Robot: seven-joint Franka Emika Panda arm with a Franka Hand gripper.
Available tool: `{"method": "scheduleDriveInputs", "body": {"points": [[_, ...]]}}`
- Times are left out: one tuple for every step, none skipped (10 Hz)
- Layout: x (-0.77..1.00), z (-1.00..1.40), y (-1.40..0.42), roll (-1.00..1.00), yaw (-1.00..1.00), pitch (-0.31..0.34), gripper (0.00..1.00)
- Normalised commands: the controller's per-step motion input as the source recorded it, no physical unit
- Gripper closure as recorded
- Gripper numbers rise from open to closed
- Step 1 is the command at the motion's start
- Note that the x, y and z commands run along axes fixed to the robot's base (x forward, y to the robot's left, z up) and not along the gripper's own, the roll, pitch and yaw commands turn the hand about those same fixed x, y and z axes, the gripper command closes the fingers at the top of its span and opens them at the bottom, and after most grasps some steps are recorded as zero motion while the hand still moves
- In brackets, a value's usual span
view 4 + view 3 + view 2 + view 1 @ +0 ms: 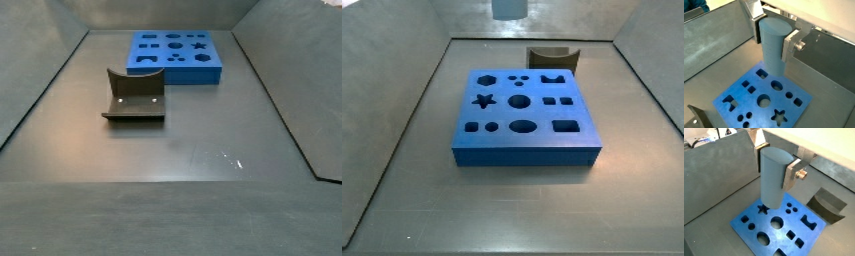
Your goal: Insert the oval object.
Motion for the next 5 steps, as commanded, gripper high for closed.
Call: {"method": "scheduleDriveInputs", "body": {"points": [[1.0, -1.0, -0.07, 0.0, -0.05, 0.0, 1.0], [1.0, -1.0, -0.09, 0.0, -0.04, -0.004, 1.0], [0.95, -1.0, -0.15, 0.0, 0.0, -0.007, 1.0], [0.76, -1.0, -0.26, 0.08, -0.01, 0.0, 1.0], [0.65, -1.0, -0.25, 0.14, -0.06, 0.0, 1.0]]}}
